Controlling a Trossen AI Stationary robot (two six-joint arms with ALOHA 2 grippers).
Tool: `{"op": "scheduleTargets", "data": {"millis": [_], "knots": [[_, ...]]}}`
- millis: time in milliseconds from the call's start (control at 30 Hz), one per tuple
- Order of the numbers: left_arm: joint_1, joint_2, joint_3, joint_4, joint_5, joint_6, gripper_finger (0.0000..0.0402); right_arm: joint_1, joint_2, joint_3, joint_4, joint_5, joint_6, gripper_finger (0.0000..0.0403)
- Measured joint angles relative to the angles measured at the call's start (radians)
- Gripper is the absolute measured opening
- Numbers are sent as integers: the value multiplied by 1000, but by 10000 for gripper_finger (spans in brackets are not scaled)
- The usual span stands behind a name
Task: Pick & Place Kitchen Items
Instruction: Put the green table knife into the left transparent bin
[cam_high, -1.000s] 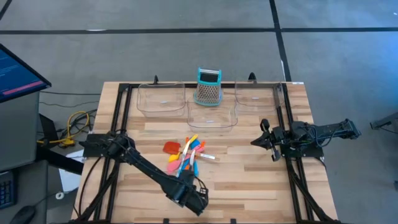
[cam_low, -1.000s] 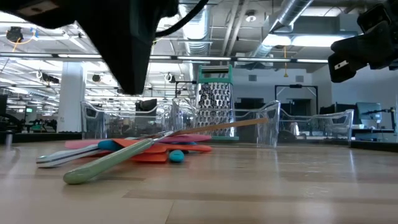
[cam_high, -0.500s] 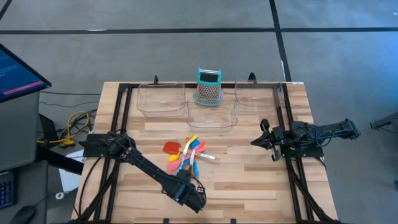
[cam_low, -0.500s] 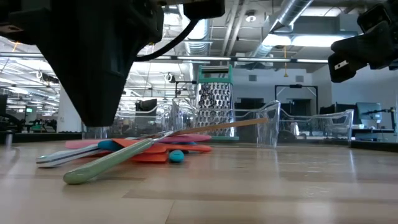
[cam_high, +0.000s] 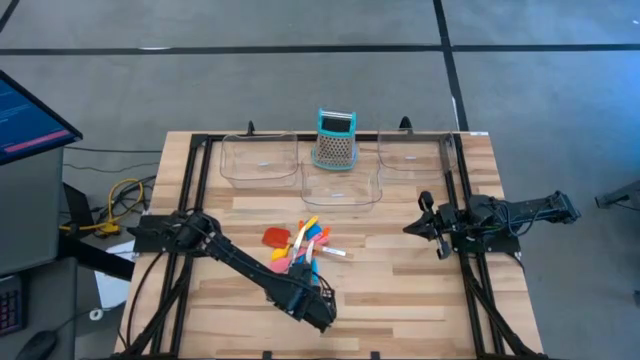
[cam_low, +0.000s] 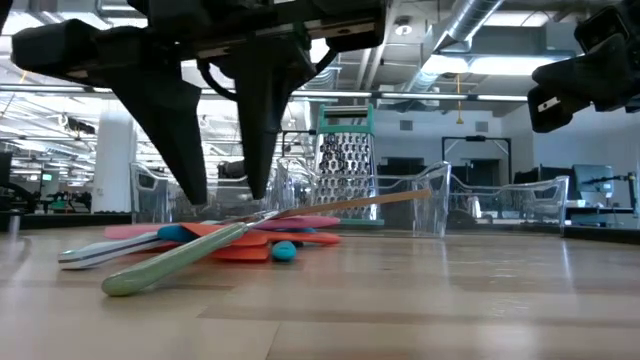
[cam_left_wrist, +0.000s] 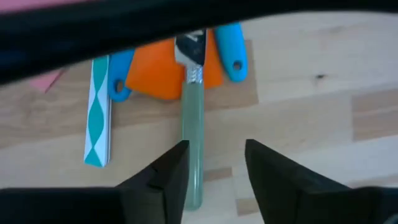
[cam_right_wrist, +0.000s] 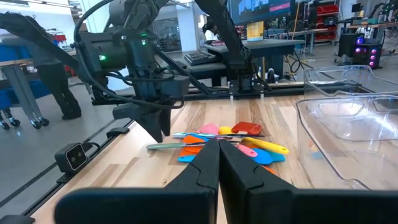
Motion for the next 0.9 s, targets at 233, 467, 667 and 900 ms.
{"op": "scheduleTargets", "data": {"millis": [233,467,667,900], "knots": [[0,0,-5,-7,25,0,164,0,0,0,0,0,0,0],[2,0,-34,1,3,0,162,0,0,0,0,0,0,0],[10,0,-95,48,2,0,161,0,0,0,0,0,0,0],[22,-3,-158,172,1,38,161,0,0,0,0,0,0,0]]}}
